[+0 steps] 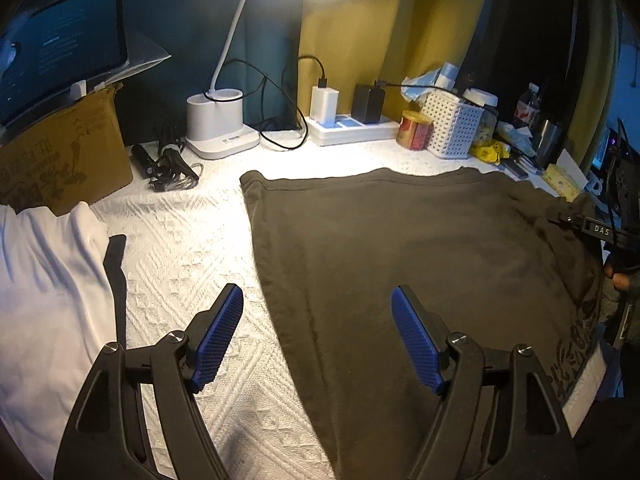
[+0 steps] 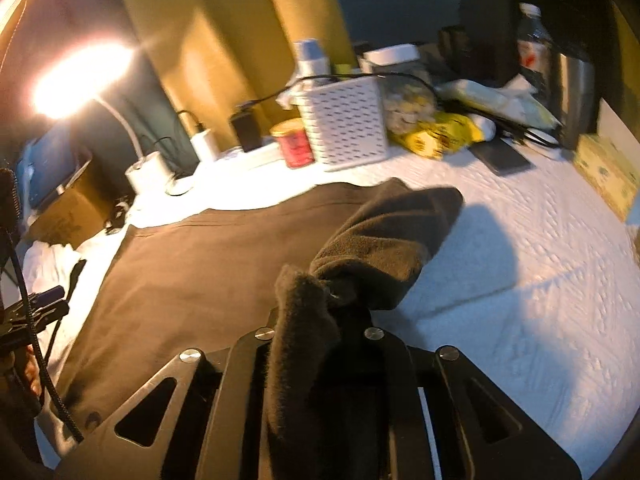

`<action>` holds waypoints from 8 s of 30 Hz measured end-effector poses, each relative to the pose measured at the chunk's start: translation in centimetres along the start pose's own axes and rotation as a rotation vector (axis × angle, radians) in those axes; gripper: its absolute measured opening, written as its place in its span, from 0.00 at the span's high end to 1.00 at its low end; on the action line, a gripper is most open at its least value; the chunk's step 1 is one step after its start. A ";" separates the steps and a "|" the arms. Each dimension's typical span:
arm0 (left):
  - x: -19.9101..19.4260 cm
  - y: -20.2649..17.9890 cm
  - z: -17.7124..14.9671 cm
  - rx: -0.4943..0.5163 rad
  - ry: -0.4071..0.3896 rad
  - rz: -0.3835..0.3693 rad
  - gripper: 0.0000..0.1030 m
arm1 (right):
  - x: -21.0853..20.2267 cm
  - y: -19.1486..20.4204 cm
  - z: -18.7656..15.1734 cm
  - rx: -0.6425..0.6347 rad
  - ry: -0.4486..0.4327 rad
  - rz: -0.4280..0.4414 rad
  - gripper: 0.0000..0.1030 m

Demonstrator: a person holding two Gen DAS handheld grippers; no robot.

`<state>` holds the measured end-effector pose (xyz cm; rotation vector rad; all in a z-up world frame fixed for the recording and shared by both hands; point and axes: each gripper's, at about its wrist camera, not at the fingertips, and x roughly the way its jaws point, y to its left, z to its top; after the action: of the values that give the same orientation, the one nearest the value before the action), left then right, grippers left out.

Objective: Fold small clothes

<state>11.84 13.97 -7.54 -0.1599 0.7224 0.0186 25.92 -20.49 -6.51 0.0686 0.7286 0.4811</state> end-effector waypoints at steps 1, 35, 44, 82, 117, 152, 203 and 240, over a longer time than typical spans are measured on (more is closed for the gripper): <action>-0.1 0.1 -0.1 -0.002 -0.006 -0.005 0.26 | 0.0 0.9 0.2 -0.018 -0.003 0.015 0.89; -3.3 5.8 -4.0 -0.102 -0.048 0.008 0.26 | 6.5 23.3 -4.2 -0.512 0.153 0.272 0.89; -3.8 6.0 -4.1 -0.122 -0.037 0.041 0.26 | 3.7 25.3 -4.1 -0.530 0.212 0.391 0.53; 7.0 -13.3 5.3 0.461 0.138 -0.016 0.26 | 1.0 3.6 -0.8 -0.159 0.003 0.239 0.51; 9.9 0.8 7.5 0.111 0.142 -0.021 0.73 | 12.6 4.8 5.5 -0.126 0.080 0.151 0.52; 12.0 5.4 8.6 0.112 0.056 0.056 0.96 | 17.4 9.8 8.1 -0.232 0.065 0.116 0.88; -3.8 -0.3 -3.2 0.013 0.082 -0.030 0.97 | 2.8 9.0 -6.8 -0.228 0.051 0.091 0.79; -6.7 -5.5 -10.2 0.150 0.143 -0.163 0.96 | -2.7 9.5 -14.8 -0.266 0.060 0.108 0.52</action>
<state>0.52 7.23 -9.89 -0.0766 0.8483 -0.2034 10.73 -14.81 -13.79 -0.1572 0.7162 0.6822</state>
